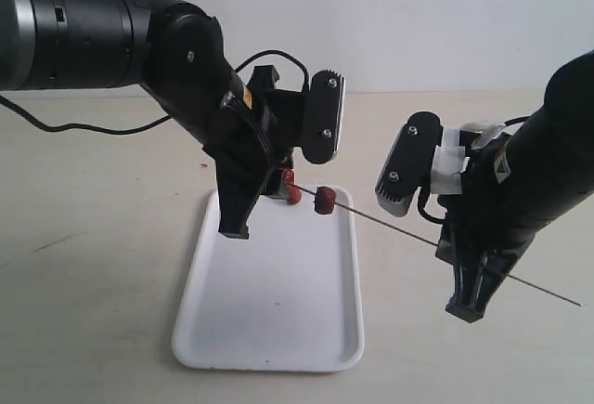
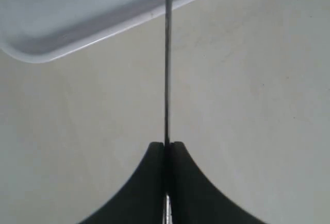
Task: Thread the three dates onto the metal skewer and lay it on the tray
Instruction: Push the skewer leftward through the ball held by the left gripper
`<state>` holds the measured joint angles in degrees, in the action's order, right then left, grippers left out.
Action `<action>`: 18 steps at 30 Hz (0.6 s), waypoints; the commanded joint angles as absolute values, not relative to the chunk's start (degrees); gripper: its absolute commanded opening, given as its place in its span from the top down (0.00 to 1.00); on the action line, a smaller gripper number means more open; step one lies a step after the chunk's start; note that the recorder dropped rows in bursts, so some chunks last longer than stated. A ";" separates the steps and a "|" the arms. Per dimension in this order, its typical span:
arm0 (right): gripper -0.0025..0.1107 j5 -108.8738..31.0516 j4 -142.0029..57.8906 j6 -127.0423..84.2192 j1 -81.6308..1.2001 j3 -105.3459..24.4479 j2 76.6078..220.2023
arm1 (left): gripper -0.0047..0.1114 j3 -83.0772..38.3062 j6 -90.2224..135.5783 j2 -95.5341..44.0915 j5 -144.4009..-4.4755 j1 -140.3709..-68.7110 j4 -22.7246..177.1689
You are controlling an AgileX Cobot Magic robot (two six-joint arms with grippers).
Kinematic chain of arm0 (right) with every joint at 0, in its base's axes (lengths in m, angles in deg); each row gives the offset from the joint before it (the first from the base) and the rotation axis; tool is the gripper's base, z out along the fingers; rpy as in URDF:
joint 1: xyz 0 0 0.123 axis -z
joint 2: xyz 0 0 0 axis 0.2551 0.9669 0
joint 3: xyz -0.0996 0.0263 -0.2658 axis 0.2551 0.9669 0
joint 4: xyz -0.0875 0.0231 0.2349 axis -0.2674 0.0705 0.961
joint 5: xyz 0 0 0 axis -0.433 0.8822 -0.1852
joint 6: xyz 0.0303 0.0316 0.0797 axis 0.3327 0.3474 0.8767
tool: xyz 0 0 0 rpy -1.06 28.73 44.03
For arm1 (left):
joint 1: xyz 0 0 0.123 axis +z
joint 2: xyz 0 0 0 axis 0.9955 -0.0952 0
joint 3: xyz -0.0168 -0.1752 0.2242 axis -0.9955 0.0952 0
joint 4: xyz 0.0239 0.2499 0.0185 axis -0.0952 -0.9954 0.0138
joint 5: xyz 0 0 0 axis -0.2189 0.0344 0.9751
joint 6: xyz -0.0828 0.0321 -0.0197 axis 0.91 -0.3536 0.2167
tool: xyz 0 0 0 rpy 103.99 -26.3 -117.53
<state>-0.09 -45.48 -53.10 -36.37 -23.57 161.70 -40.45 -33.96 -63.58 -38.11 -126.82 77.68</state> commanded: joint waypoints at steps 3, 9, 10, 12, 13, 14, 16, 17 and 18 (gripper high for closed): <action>0.98 -5.60 -44.48 -53.74 -36.08 -23.95 162.68 | 0.65 -40.52 -34.12 -62.95 -38.58 -126.70 78.28; 0.98 -7.65 -44.48 -53.74 -36.08 -23.95 162.68 | 0.65 -40.52 -34.22 -62.95 -38.58 -126.70 78.28; 0.98 -7.79 -44.48 -53.74 -36.08 -23.95 162.68 | 0.65 -40.52 -34.22 -62.95 -38.58 -126.70 78.28; 0.98 -8.50 -44.48 -53.74 -36.08 -23.95 162.68 | 0.65 -40.52 -34.33 -62.95 -38.58 -126.81 78.28; 0.98 -8.85 -44.48 -53.74 -36.08 -23.95 162.68 | 0.65 -40.52 -34.35 -62.95 -38.58 -126.94 78.28; 0.98 -9.31 -44.48 -53.74 -36.08 -23.95 162.68 | 0.65 -40.52 -34.35 -62.95 -38.58 -126.94 78.28; 0.98 -10.37 -44.05 -53.74 -36.08 -23.95 162.68 | 0.65 -40.52 -34.35 -62.95 -38.58 -126.94 78.28; 0.98 -10.83 -44.05 -53.74 -36.08 -23.95 162.68 | 0.65 -40.52 -34.35 -62.95 -38.58 -126.94 78.28; 0.98 -11.09 -43.91 -53.74 -36.08 -23.95 162.68 | 0.65 -40.52 -34.35 -62.95 -38.58 -126.94 78.28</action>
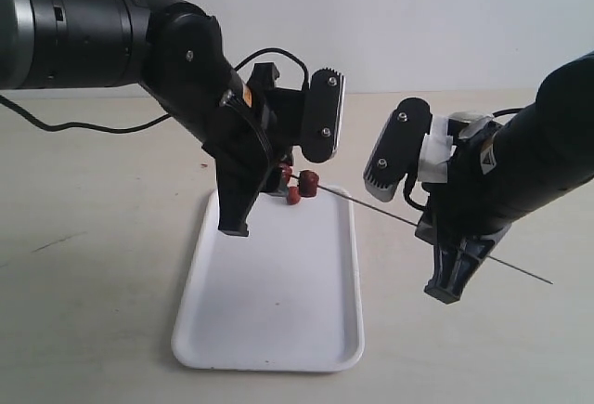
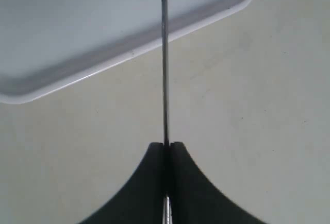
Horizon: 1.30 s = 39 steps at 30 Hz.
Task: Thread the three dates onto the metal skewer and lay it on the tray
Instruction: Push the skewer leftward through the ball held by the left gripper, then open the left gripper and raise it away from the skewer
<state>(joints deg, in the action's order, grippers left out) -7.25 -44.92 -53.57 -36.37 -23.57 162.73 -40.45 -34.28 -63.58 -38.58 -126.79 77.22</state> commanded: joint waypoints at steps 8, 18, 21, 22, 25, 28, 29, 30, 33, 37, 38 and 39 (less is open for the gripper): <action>0.98 -11.58 -43.45 -53.74 -36.08 -23.95 162.68 | 0.65 -40.52 -34.35 -62.95 -38.69 -126.95 78.28; 0.98 -11.46 -43.45 -53.64 -36.08 -23.95 162.68 | 0.65 -40.52 -34.45 -62.95 -38.69 -126.95 78.05; 0.98 -11.46 -43.45 -53.64 -36.08 -23.95 162.68 | 0.65 -40.52 -34.49 -62.95 -38.69 -126.95 77.92; 0.98 -11.46 -43.45 -53.64 -36.08 -23.95 162.68 | 0.65 -40.52 -34.49 -62.95 -38.69 -126.95 77.92; 0.98 -11.46 -43.45 -53.64 -36.08 -23.95 162.68 | 0.65 -40.52 -34.39 -62.95 -38.53 -126.95 77.94; 0.98 -11.46 -43.45 -53.64 -36.08 -23.95 162.68 | 0.65 -40.52 -34.57 -62.95 -38.53 -126.95 77.94; 0.98 -11.46 -43.45 -53.64 -36.08 -23.95 162.68 | 0.65 -40.52 -34.52 -62.95 -38.53 -126.95 77.81; 0.98 -11.46 -43.45 -53.64 -36.08 -23.95 162.68 | 0.65 -40.52 -34.52 -62.95 -38.43 -126.95 77.81; 0.98 -11.46 -43.45 -53.64 -36.08 -23.95 162.68 | 0.64 -40.52 -34.52 -62.95 -38.76 -126.95 77.81; 0.98 -11.46 -43.45 -53.64 -36.08 -23.95 162.68 | 0.57 -40.52 -34.52 -62.95 -38.98 -127.03 77.81; 0.98 -11.46 -43.45 -53.64 -36.08 -23.95 162.68 | 0.55 -40.52 -34.52 -62.95 -39.11 -127.18 77.94; 0.98 -11.46 -43.45 -53.64 -36.08 -23.95 162.68 | 0.53 -40.52 -34.52 -62.95 -39.43 -127.31 78.03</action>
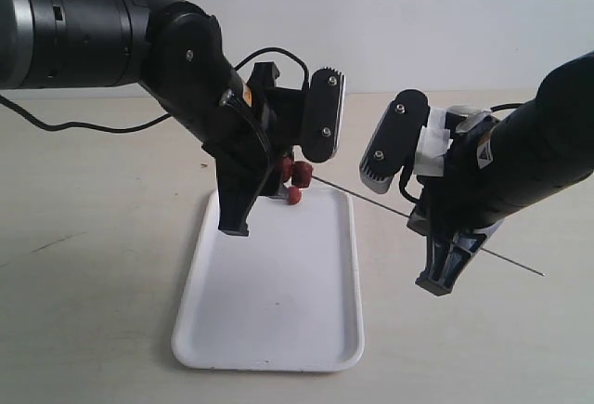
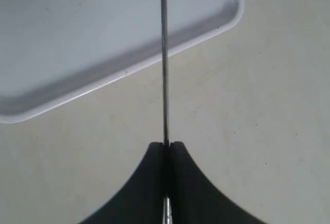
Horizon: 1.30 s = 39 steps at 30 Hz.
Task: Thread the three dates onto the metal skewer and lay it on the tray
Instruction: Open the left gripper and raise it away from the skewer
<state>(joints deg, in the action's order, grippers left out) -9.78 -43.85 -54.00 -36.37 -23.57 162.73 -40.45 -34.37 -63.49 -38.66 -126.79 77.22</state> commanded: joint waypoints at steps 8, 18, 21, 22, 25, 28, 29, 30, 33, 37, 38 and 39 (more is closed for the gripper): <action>0.98 -11.35 -43.45 -53.64 -36.08 -23.95 162.68 | 0.52 -40.52 -34.52 -62.95 -41.73 -128.02 78.67; 0.98 -11.34 -43.45 -53.54 -36.08 -23.95 162.68 | 0.52 -40.52 -34.42 -60.88 -38.66 -128.02 78.03; 0.98 -11.34 -43.45 -53.43 -36.08 -23.95 162.68 | 0.52 -40.52 -34.31 -60.68 -36.99 -128.02 78.03; 0.98 -11.34 -43.45 -53.43 -36.08 -23.95 162.68 | 0.51 -40.52 -34.31 -60.68 -36.72 -128.02 78.03; 0.98 -11.34 -43.99 -51.58 -36.08 -23.95 162.68 | 0.45 -40.52 -34.08 -60.12 -36.72 -128.02 78.03; 0.98 -11.34 -44.37 -50.96 -36.08 -23.95 162.68 | 0.42 -40.52 -32.87 -57.56 -37.49 -127.58 77.81; 0.98 -11.34 -44.37 -50.85 -36.08 -23.95 162.68 | 0.42 -40.52 -32.87 -56.36 -37.49 -127.46 77.81; 0.98 -11.34 -44.37 -50.85 -36.08 -23.95 162.68 | 0.42 -40.52 -32.87 -55.28 -37.49 -127.37 77.81; 0.98 -11.25 -44.40 -50.11 -36.08 -23.95 162.68 | 0.42 -40.52 -32.00 -52.63 -37.38 -126.83 77.68; 0.98 -10.55 -48.62 -43.61 -36.08 -23.95 162.57 | 0.43 -40.52 -28.00 -49.83 -37.76 -120.46 77.57; 0.98 -10.39 -49.90 -41.71 -36.08 -23.95 162.57 | 0.43 -40.52 -26.74 -49.83 -37.66 -119.07 77.69; 0.98 -9.84 -53.56 -37.70 -36.08 -23.95 162.57 | 0.43 -40.52 -24.83 -50.39 -37.65 -116.72 78.06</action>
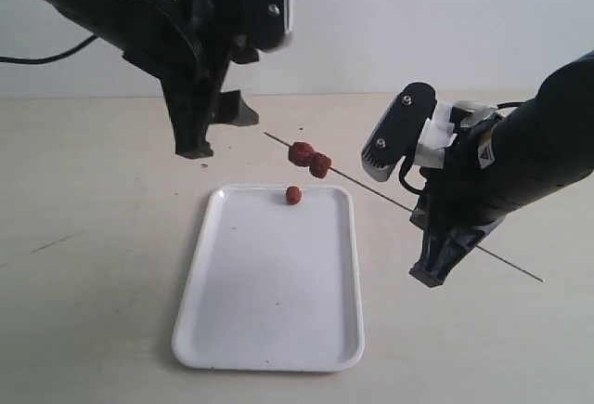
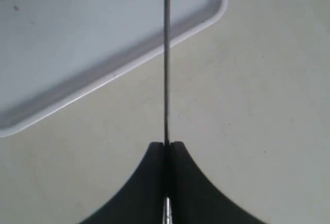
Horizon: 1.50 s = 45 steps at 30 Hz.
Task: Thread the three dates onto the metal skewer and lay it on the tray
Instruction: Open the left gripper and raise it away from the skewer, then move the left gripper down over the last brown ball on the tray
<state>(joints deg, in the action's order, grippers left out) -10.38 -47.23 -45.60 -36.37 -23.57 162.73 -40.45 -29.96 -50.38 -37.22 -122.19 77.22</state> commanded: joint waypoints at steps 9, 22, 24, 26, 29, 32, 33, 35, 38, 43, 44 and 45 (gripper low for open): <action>0.98 -5.18 -82.14 -3.78 -36.08 -23.95 162.57 | 0.43 -40.32 -24.51 -58.05 -37.21 -113.30 88.97; 0.98 -1.67 -88.92 4.03 -36.08 -23.95 162.57 | 0.43 -40.32 -8.35 -69.47 -50.03 -113.72 107.40; 0.98 -1.67 -89.32 4.86 -36.08 -23.95 162.57 | 0.43 -40.55 -1.41 -69.77 -50.90 -113.72 108.19; 0.98 -1.67 -89.52 4.97 -36.08 -23.95 162.57 | 0.43 -41.42 3.83 -70.12 -50.18 -113.72 107.50; 0.98 -1.46 -89.46 5.08 -36.08 -23.95 162.57 | 0.43 -44.16 9.72 -71.21 -47.08 -113.72 106.53; 0.98 -1.22 -89.46 5.08 -36.08 -23.95 162.57 | 0.43 -48.65 16.97 -73.50 -41.01 -113.72 102.74; 0.98 -1.22 -89.46 5.08 -36.08 -23.95 162.57 | 0.43 -50.29 20.43 -74.44 -39.04 -113.86 100.25; 0.98 -1.22 -89.46 5.08 -36.08 -23.95 162.57 | 0.43 -53.18 26.02 -76.30 -35.58 -114.12 95.42; 0.98 -1.22 -89.46 5.08 -36.08 -23.95 162.57 | 0.43 -58.16 31.44 -79.05 -29.35 -114.78 89.78; 0.98 -1.12 -89.56 5.08 -36.08 -23.95 162.57 | 0.43 -64.38 33.93 -82.64 -24.15 -116.05 88.49; 0.98 -1.12 -89.56 5.08 -36.08 -23.95 162.57 | 0.43 -65.13 34.44 -83.30 -23.79 -116.32 88.40; 0.98 -1.00 -89.56 5.31 -36.08 -23.95 162.57 | 0.43 -66.08 34.59 -83.95 -23.37 -116.46 88.25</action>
<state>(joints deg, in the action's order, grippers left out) -1.22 -88.74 4.50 -36.37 -23.57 162.73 -63.46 33.08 -82.80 -25.15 -115.68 89.06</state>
